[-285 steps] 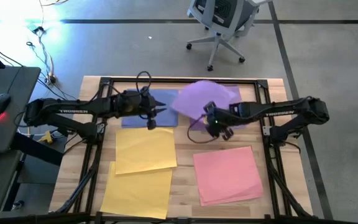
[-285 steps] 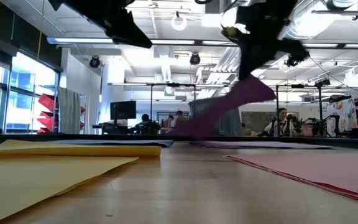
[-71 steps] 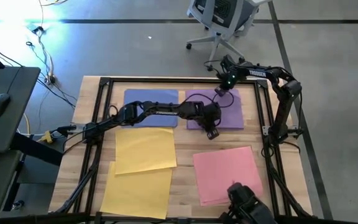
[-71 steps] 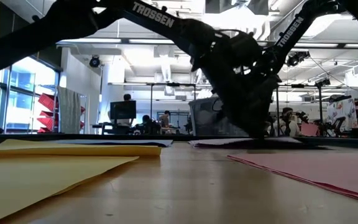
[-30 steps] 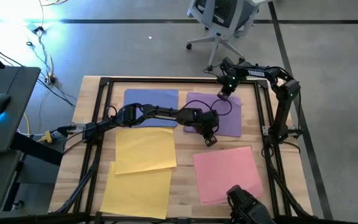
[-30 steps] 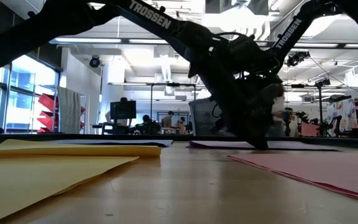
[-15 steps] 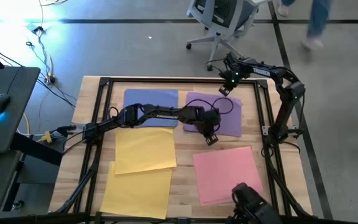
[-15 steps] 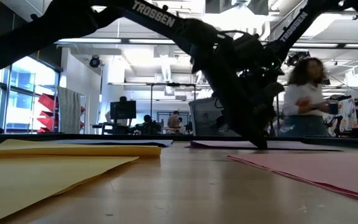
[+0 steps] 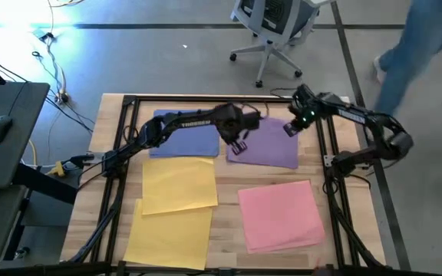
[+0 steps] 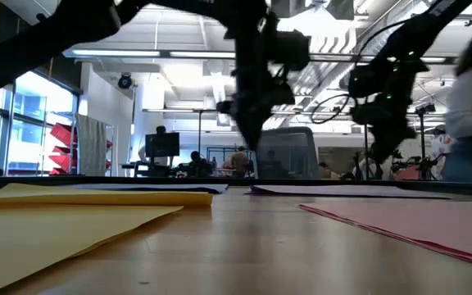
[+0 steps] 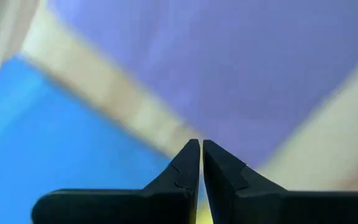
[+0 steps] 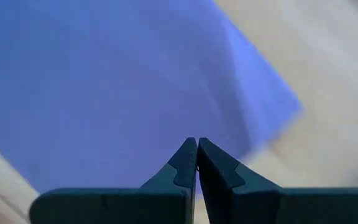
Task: Organize paper
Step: Adjust the violet paper and blue paper
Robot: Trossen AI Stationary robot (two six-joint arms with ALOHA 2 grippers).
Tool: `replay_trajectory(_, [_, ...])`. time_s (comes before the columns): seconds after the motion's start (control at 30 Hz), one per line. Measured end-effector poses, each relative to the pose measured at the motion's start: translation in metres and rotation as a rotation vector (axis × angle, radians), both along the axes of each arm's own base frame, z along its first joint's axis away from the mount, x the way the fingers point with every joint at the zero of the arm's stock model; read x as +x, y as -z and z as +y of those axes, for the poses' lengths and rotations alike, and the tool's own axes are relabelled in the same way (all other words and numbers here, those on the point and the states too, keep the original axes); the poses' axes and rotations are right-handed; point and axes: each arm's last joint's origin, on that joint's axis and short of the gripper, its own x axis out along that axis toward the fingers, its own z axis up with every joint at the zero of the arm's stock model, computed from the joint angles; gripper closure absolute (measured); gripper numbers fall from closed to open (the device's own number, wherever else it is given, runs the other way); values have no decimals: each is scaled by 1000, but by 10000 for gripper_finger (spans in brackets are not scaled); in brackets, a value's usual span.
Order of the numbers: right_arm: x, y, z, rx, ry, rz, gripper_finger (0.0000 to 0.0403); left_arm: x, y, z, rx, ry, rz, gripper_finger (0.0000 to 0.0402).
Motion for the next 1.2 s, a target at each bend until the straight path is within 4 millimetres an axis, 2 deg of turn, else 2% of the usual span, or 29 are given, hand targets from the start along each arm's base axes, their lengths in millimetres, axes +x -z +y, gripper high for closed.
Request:
replay_trajectory(0.2, [-13, 28, 25, 113, 111, 82, 403, -10, 18, 45, -59, -58, 28, 402])
replay_trajectory(0.43, [-12, 35, 32, 86, 149, 142, 403, -17, 43, 68, -154, -62, 80, 402])
replay_trajectory(0.57, [-11, 37, 31, 91, 181, 131, 403, -15, 63, 68, -195, -53, 105, 402])
replay_trajectory(0.7, [-7, 51, 29, 116, 204, 67, 403, -10, 74, 61, -205, -11, 132, 402])
replay_trajectory(0.83, [-5, 58, 28, 139, 214, 54, 403, -7, 75, 55, -180, -9, 135, 401])
replay_trajectory(1.2, [5, 51, 17, 60, 202, -34, 403, -6, 74, 53, -197, -38, 119, 401])
